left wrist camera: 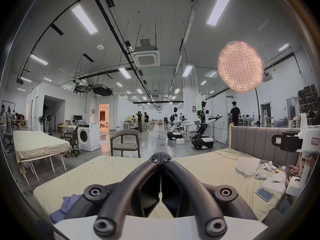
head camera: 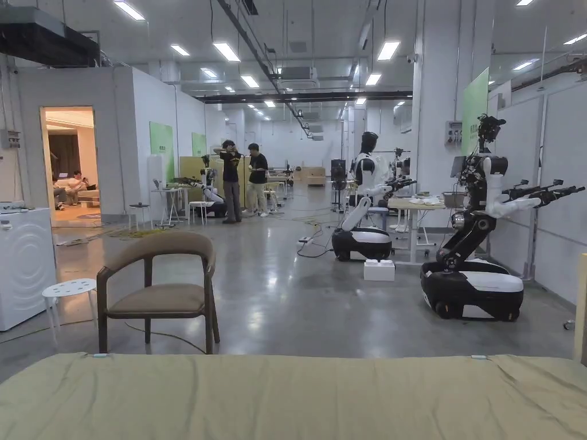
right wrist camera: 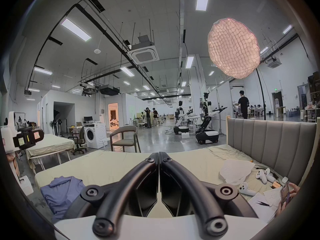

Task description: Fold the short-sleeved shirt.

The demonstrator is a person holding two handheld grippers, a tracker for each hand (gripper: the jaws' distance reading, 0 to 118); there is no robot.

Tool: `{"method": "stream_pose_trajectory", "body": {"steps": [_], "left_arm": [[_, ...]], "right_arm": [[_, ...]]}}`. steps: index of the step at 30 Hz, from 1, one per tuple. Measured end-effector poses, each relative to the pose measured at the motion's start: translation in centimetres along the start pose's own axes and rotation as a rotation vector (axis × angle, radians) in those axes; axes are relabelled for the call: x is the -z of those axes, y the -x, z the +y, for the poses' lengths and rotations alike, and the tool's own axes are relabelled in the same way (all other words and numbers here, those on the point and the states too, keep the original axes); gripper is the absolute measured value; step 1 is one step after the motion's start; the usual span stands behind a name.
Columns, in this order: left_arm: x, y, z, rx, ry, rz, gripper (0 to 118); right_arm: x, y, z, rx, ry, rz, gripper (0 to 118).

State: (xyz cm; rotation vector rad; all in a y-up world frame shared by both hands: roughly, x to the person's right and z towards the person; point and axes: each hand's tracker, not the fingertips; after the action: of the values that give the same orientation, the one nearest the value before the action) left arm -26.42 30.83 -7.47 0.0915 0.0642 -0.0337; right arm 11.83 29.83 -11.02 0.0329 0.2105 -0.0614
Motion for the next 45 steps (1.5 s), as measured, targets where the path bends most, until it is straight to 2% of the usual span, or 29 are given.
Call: {"method": "stream_pose_trajectory", "body": {"steps": [12, 15, 16, 18, 22, 24, 26, 29, 30, 31, 32, 34, 35, 36, 37, 39, 40, 42, 44, 45], "left_arm": [[0.6, 0.0, -0.5, 0.027, 0.032, 0.019, 0], [0.9, -0.1, -0.4, 0.093, 0.049, 0.046, 0], [0.9, -0.5, -0.6, 0.153, 0.058, 0.065, 0], [1.1, -1.4, -1.0, 0.308, 0.083, 0.066, 0], [1.3, -2.5, -2.8, 0.619, 0.128, 0.026, 0], [1.4, -3.1, -4.0, 0.856, 0.143, 0.0, 0], [1.2, -3.5, -6.1, 1.148, 0.166, -0.061, 0], [0.5, -4.1, -8.9, 1.444, 0.141, -0.14, 0], [0.2, -4.2, -9.7, 1.486, 0.14, -0.185, 0], [-0.1, -4.4, -10.4, 1.524, 0.141, -0.224, 0], [-0.4, -4.8, -10.8, 1.533, 0.091, -0.255, 0], [-0.8, -4.7, -11.2, 1.54, 0.092, -0.292, 0], [-0.8, -4.9, -11.1, 1.521, 0.091, -0.277, 0], [-0.5, -5.0, -11.3, 1.473, 0.174, -0.313, 0], [-0.1, -5.1, -10.4, 1.408, 0.159, -0.28, 0], [0.7, -5.1, -8.5, 1.236, 0.157, -0.211, 0], [1.1, -4.9, -7.3, 1.11, 0.159, -0.166, 0], [1.4, -4.1, -5.2, 0.785, 0.154, -0.093, 0], [1.4, -2.1, -4.1, 0.359, 0.173, -0.051, 0], [1.3, -0.9, -4.0, 0.17, 0.179, -0.044, 0]], "right_arm": [[0.5, 0.3, -0.4, -0.073, 0.01, -0.022, 0], [0.7, 0.4, -0.6, -0.111, 0.02, -0.029, 0], [0.7, 0.5, -0.8, -0.154, 0.027, -0.029, 0], [0.8, 1.2, -1.1, -0.267, 0.053, -0.043, 0], [0.7, 2.8, -1.9, -0.572, 0.059, -0.076, 0], [0.5, 3.5, -2.5, -0.768, 0.046, -0.07, 0], [0.4, 4.2, -3.7, -1.022, 0.038, -0.067, 0], [0.0, 4.1, -5.7, -1.383, 0.015, 0.003, 0], [-0.1, 6.3, -8.0, -1.468, 0.031, 0.047, 0], [-0.1, 4.8, -7.7, -1.544, 0.053, 0.104, 0], [-0.2, 5.6, -8.8, -1.609, 0.061, 0.147, 0], [-0.5, 3.3, -9.9, -1.673, 0.065, 0.201, 0], [-0.7, 5.0, -10.4, -1.681, 0.069, 0.224, 0], [-0.8, 5.2, -10.3, -1.665, 0.068, 0.23, 0], [-0.7, 5.5, -10.4, -1.626, 0.078, 0.225, 0], [-0.2, 5.0, -8.6, -1.446, 0.12, 0.192, 0], [0.5, 5.4, -7.9, -1.251, 0.152, 0.172, 0], [1.5, 3.9, -6.2, -0.799, 0.177, 0.098, 0], [2.4, 0.5, -5.0, -0.345, 0.215, 0.039, 0], [2.4, -0.4, -5.1, -0.177, 0.225, 0.021, 0]]}}
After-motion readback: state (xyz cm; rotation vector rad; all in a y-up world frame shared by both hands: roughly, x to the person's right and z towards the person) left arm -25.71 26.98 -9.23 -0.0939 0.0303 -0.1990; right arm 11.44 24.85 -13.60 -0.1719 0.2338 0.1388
